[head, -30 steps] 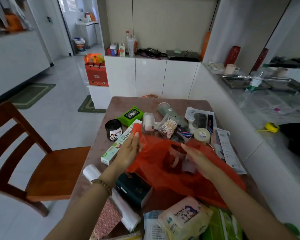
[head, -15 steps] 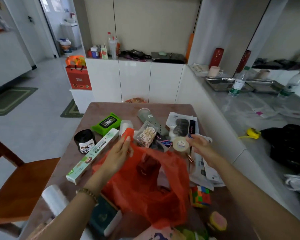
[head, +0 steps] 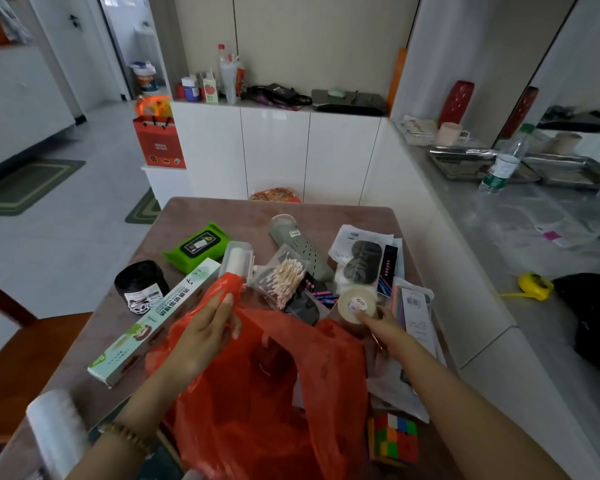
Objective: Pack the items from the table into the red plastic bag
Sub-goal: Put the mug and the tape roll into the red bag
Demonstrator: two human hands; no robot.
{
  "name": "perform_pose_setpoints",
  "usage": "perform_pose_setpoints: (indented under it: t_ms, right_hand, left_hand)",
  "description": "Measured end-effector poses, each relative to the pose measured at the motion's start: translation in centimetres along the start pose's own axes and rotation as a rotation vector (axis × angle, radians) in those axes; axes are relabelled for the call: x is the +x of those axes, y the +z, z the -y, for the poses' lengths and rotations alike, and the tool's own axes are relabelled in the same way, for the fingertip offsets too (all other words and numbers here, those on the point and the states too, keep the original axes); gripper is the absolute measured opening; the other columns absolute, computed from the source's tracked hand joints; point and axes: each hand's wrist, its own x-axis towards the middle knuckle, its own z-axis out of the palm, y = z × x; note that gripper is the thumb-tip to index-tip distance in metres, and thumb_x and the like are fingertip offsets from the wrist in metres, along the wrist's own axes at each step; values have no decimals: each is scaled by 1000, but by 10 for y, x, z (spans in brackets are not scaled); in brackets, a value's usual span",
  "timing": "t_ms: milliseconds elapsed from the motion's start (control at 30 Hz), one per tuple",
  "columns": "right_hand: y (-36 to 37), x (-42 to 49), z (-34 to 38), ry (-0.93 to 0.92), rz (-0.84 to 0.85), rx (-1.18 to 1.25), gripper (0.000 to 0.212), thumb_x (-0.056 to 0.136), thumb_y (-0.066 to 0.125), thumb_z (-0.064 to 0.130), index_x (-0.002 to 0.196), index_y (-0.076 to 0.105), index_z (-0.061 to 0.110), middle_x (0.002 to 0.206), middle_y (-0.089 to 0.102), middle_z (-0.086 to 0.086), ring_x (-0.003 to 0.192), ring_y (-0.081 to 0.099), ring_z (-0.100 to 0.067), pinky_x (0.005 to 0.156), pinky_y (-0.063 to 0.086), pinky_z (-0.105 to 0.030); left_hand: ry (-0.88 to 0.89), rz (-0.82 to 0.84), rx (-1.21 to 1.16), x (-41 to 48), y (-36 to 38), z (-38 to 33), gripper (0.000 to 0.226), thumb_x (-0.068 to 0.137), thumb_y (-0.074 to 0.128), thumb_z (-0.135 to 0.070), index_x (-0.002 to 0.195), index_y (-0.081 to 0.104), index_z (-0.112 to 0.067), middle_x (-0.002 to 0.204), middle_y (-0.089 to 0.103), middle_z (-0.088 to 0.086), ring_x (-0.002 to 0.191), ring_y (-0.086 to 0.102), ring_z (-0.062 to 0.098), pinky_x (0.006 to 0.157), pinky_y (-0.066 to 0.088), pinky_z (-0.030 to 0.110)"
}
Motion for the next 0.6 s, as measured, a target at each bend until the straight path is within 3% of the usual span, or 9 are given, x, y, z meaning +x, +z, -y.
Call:
perform_pose_setpoints:
  t_ms: [67,167,233,300,400,467,533,600]
  right_hand:
    - [3,-1,-4,-4,-13,60,57,87,66,22,137,41,14,132,53,-13,97,62,-27,54,55,-30]
    - [6,-9,-6,-17,-58,111,43,90,61,27,131,48,19,120,61,-11,72,57,-17,49,44,-24]
    - [7,-19,0,-94,-104,138,39,91,60,26,128,51,20,124,61,-13,80,60,-23,56,46,-25]
    - [7,-37,15,-225,-158,106,37,90,60,26,126,53,26,128,58,-11,103,60,-30,73,51,-32]
    - [9,-85,53,-366,-113,138,37,87,64,31,123,56,34,122,59,0,107,59,-22,86,52,-37]
    - [15,-125,77,-431,45,182,37,88,64,28,124,58,32,117,63,4,100,62,-10,80,53,-28]
    - [27,-164,88,-452,242,174,34,90,60,24,123,58,31,110,67,6,75,65,2,59,50,-15]
    - [46,-190,87,-405,383,150,31,90,58,19,119,60,30,98,68,4,47,54,1,42,38,-12]
  left_hand:
    - [-7,-1,7,0,0,3,47,101,29,-27,66,48,-1,41,44,-7,36,32,2,41,28,9]
    - [-13,-4,24,-2,-3,5,48,101,29,-30,67,49,-2,43,46,-7,36,33,3,42,29,9]
    - [-22,-3,21,-4,-6,5,49,100,29,-31,67,49,-2,43,45,-7,36,32,4,41,29,10]
    - [-34,-1,17,-6,-11,4,50,100,29,-35,67,50,-3,43,44,-7,36,32,3,41,29,12]
    - [-31,3,-10,-13,-24,3,52,99,31,-46,64,51,-12,51,44,-4,39,34,4,41,29,16]
    - [-32,-6,-25,-20,-35,0,50,100,32,-43,62,52,-18,59,44,7,40,34,6,41,28,17]
    - [-46,-6,-36,-28,-47,-1,49,100,31,-41,61,53,-19,62,43,14,40,32,8,41,27,19]
    - [-74,-4,-61,-37,-59,-1,52,100,31,-43,60,52,-17,62,40,13,41,30,11,42,24,20]
